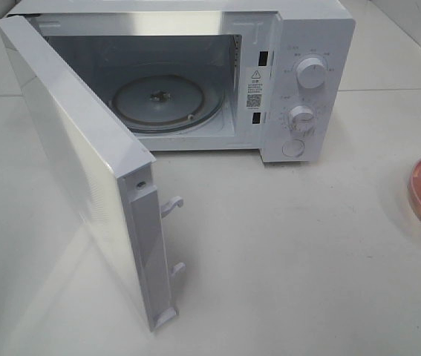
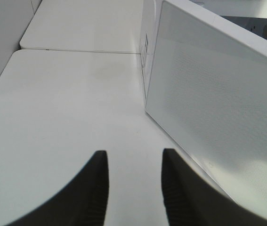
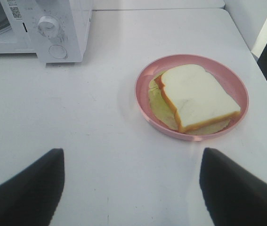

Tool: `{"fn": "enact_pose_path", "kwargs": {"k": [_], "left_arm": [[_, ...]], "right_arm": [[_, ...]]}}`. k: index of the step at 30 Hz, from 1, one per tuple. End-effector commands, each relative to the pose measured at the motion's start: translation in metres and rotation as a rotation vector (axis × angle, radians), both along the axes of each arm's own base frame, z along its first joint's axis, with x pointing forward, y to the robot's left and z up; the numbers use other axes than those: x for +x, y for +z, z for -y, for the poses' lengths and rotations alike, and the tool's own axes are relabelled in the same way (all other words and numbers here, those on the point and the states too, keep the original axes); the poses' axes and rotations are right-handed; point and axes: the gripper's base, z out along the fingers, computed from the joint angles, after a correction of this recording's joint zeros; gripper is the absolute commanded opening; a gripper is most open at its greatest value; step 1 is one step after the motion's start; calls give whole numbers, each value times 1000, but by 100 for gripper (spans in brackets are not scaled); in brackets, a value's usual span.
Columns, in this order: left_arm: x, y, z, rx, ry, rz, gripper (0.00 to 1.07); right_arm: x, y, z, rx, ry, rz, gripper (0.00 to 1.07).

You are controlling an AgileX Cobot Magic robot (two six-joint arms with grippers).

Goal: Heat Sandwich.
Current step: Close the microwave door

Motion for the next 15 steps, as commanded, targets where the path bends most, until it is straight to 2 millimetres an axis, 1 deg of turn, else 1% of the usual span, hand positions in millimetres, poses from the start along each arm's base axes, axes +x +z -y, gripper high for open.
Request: {"fn": "enact_pose_path", "kwargs": {"k": [1,2,3,4,8,9,13,15], "left_arm": [[15,-7,-1,-17,20,28,17],[18,-10,-2,-17,26,35,11],[26,-18,-3,-18,38,35,1],[26,-18,-3,-18,38,35,1],[44,-33,-6,1,63,56,0],[44,-33,-6,1,63,56,0],[62,-51,-10,47,82,68,0],[64,-54,-11,50,87,70,0]], "right_arm": [[-3,0,0,-1,-2,29,76],[-3,0,0,-1,-2,29,76],[-3,0,0,-1,-2,29,76],[-3,0,0,-1,-2,29,76],[-3,0,0,-1,-2,29,76],[-3,0,0,-1,-2,29,76],[-3,0,0,-1,-2,29,76],[-3,0,0,0,-3,29,76]]}}
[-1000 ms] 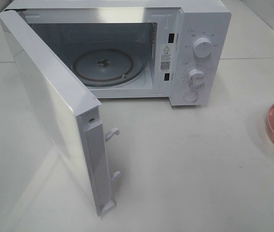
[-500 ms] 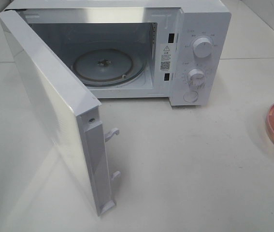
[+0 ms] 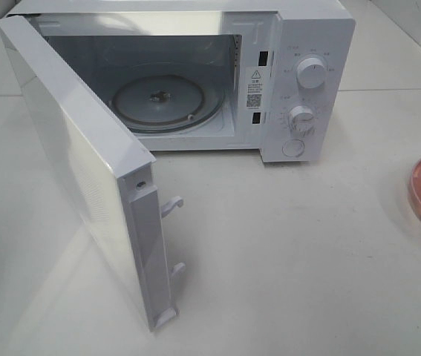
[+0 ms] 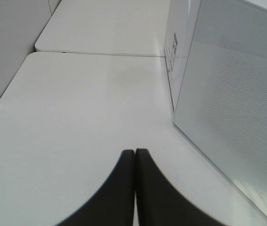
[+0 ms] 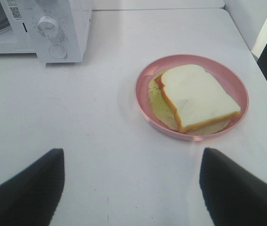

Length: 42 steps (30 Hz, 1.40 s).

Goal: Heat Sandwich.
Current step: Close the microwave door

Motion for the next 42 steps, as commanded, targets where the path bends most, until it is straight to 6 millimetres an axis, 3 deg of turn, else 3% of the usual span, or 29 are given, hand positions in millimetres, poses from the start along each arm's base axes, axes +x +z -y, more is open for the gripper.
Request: {"fn": "enact_pose_path", "kwargs": {"k": [1,8,12,17,28,42], "left_arm": [[16,-10,-3,27,27,52,0],[41,-17,-4,55,36,124,0],[63,-31,16,149,-116,158,0],[78,-45,29,77,-146,171,0],[92,-71,59,52,-289,142,0],[110,-75,116,52,-499,159,0]], "right_arm": [[-3,0,0,0,-3,29,76],[-3,0,0,0,-3,29,76],[-3,0,0,0,-3,29,76],[-3,0,0,0,-3,29,76],[-3,0,0,0,-3,29,76],[-3,0,0,0,-3,29,76]]}}
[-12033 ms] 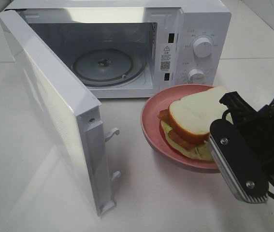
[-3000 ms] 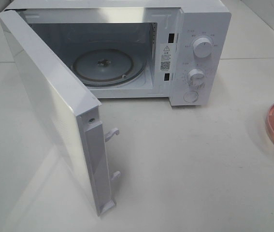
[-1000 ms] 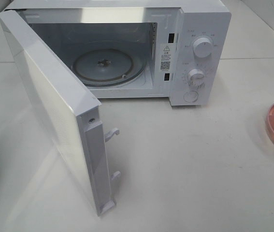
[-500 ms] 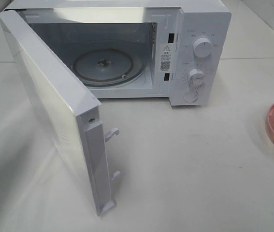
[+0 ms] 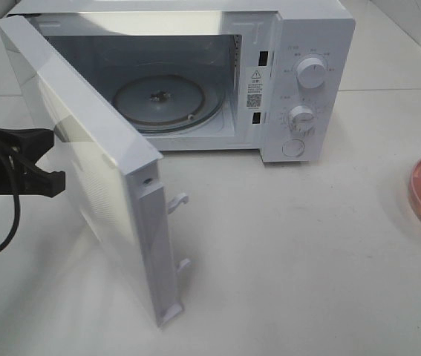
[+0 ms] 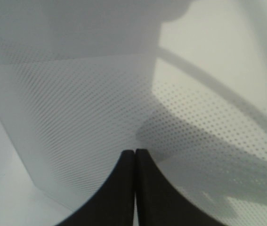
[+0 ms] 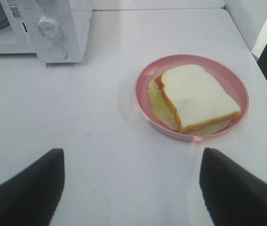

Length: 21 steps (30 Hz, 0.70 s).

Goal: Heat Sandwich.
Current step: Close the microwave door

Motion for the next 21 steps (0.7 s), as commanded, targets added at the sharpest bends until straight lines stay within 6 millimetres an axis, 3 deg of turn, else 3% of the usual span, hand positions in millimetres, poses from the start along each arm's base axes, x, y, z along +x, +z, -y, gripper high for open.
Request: {"fn": "enact_pose_path", "kwargs": {"k": [1,21], "left_arm": [[4,6,16,-24,-44,40,0],[27,16,95,-100,-158,41,0]], "right_arm": [[-3,0,0,0,-3,29,76],[-3,0,0,0,-3,29,76]]}}
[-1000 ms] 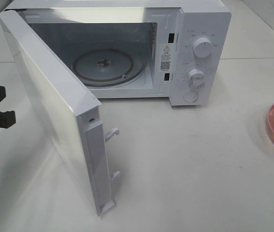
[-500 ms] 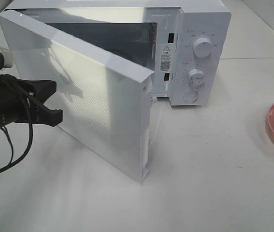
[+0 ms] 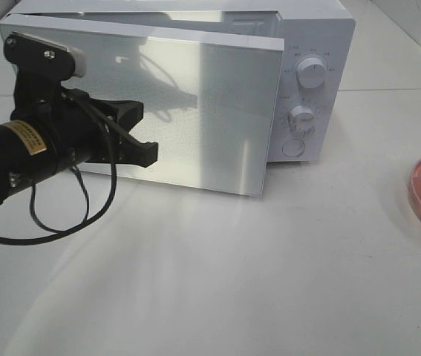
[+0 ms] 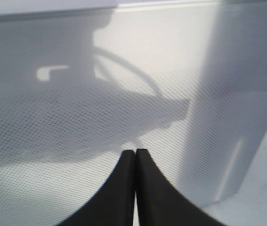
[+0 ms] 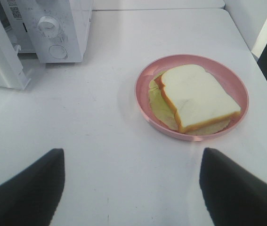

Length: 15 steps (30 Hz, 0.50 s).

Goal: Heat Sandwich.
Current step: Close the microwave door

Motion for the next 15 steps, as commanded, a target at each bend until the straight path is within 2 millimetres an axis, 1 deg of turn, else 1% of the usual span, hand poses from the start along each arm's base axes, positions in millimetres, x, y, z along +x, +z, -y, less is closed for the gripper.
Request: {"fn": "enact_pose_path", "kwargs": {"k": [1,2,5,6,9,10,12,13,15], "left_arm": [[3,4,15,-21,-22,8,0],[3,4,15,-21,-22,8,0],[7,6,31,-30,-50,16,0],[7,6,31,-30,-50,16,0],[12,8,46,-39,-60,5,0],[12,8,46,-39,-60,5,0],[15,8,54,-40,-72,3,0],[17,8,62,-43,-84,6,0],[18,7,65,-45,-89,7,0]], "right_arm": [[-3,0,0,0,-3,29,76],[-3,0,0,0,-3,29,76],[-3,0,0,0,-3,29,76],[-3,0,0,0,-3,29,76],[-3,0,0,0,-3,29,76],[-3,0,0,0,-3,29,76],[-3,0,0,0,-3,29,76],[-3,0,0,0,-3,29,76],[-3,0,0,0,-3,29,76]]}}
